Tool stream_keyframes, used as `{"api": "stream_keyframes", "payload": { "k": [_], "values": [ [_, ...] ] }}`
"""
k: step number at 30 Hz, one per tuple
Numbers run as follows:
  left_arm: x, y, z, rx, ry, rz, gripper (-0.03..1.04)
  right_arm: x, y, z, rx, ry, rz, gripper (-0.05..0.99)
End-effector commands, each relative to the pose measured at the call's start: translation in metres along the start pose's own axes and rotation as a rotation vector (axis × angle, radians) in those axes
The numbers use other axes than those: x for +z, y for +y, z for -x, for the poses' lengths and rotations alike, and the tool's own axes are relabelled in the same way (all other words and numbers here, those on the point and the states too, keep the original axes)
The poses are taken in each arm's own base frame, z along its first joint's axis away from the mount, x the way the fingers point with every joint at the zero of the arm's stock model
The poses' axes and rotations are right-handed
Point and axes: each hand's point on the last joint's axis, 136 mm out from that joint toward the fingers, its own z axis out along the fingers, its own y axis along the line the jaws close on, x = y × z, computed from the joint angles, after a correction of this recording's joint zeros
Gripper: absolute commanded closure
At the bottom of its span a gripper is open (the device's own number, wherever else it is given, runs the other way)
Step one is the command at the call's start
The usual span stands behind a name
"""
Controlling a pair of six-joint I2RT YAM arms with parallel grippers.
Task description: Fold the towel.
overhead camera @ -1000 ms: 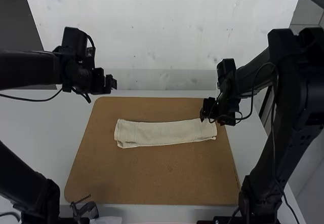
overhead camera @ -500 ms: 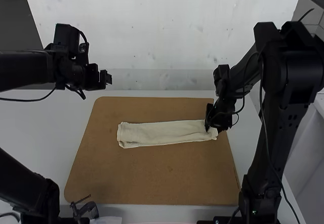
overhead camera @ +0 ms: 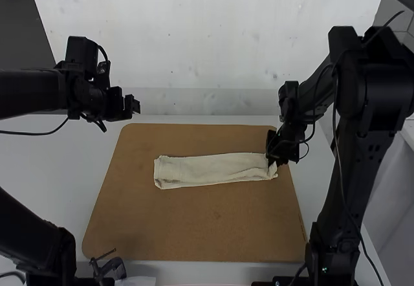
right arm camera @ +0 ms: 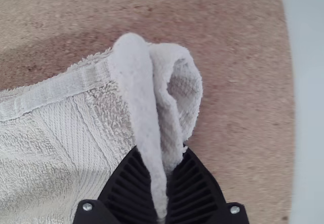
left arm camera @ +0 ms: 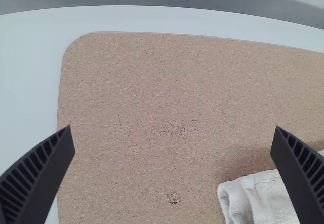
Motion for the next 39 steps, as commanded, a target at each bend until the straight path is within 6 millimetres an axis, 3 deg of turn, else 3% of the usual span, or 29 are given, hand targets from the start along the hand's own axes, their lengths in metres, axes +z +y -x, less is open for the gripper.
{"api": "stream_keyframes", "payload": {
  "k": [1, 8, 11, 13, 16, 24, 29, 34, 39],
  "values": [
    [-0.014, -0.001, 0.013, 0.013, -0.056, -0.013, 0.0, -0.035, -0.042, 0.041, 0.04, -0.114, -0.037, 0.92],
    [-0.014, 0.0, 0.006, 0.012, -0.049, -0.013, 0.0, -0.073, -0.119, 0.073, 0.108, -0.184, -0.121, 0.92],
    [-0.012, 0.001, 0.005, 0.01, -0.042, -0.011, 0.0, -0.081, -0.131, 0.08, 0.12, -0.182, -0.134, 0.92],
    [-0.012, 0.0, 0.004, 0.01, -0.041, -0.015, 0.0, -0.08, -0.125, 0.078, 0.108, -0.165, -0.128, 0.92],
    [-0.012, -0.002, 0.004, 0.013, -0.041, -0.019, 0.0, -0.073, -0.087, 0.07, 0.051, -0.144, -0.095, 0.92],
    [-0.011, 0.003, -0.002, 0.006, -0.035, -0.009, 0.0, -0.07, 0.074, 0.044, -0.173, -0.153, -0.005, 0.92],
    [-0.011, 0.006, -0.004, 0.0, -0.034, -0.003, 0.0, -0.07, 0.153, 0.02, -0.291, -0.126, 0.03, 0.92],
    [-0.011, 0.007, -0.004, -0.002, -0.034, -0.001, 0.0, -0.068, 0.2, 0.003, -0.352, -0.108, 0.056, 0.92],
    [-0.009, 0.01, -0.006, 0.004, -0.029, 0.004, 0.0, -0.058, 0.224, -0.013, -0.405, -0.079, 0.047, 0.92]
  ]
}}
